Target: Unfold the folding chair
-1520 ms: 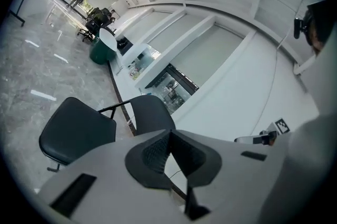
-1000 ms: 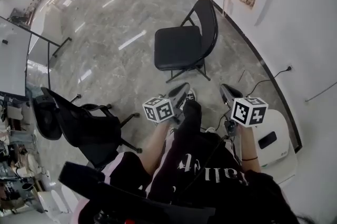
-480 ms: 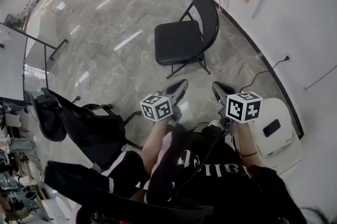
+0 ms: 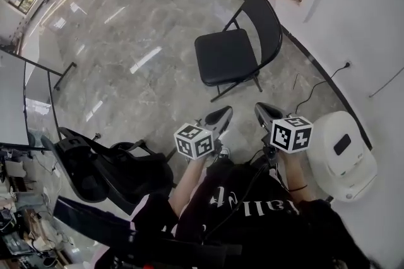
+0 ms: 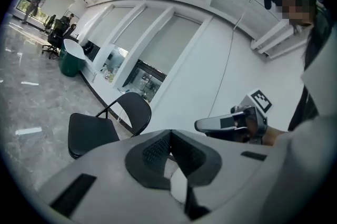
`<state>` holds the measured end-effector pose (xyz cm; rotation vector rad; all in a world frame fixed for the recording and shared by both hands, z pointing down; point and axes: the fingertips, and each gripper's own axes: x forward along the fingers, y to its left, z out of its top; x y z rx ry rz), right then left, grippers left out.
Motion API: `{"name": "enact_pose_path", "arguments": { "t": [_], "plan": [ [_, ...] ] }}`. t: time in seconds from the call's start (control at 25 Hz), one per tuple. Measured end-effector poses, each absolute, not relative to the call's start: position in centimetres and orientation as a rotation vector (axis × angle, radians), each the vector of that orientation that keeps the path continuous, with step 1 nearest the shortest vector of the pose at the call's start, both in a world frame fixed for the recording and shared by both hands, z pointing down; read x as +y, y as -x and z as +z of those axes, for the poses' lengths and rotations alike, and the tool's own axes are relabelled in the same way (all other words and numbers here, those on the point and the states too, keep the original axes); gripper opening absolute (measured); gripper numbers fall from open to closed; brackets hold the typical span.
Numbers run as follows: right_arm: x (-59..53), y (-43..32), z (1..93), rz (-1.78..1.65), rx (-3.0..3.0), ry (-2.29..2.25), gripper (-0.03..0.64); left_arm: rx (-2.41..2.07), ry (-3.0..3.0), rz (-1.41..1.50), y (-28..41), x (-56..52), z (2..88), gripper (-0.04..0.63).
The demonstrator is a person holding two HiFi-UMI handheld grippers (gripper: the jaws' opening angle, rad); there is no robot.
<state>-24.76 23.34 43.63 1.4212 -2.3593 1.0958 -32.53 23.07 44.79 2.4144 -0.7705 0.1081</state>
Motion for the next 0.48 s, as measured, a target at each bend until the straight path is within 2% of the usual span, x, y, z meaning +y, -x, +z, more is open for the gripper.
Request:
{"name": "enact_pose_path", "arguments": {
  "t": [0.24, 0.48],
  "plan": [
    [25.6, 29.4, 45.0, 1.125, -2.281, -1.493, 0.015, -0.671, -2.406, 0.148, 36.5, 24.4, 46.7, 0.003],
    [28.5, 30.1, 45.5, 1.126, -2.216, -1.535, 0.015, -0.576, -2.383, 0.144, 36.3, 27.1, 47.6, 0.003]
  ]
}}
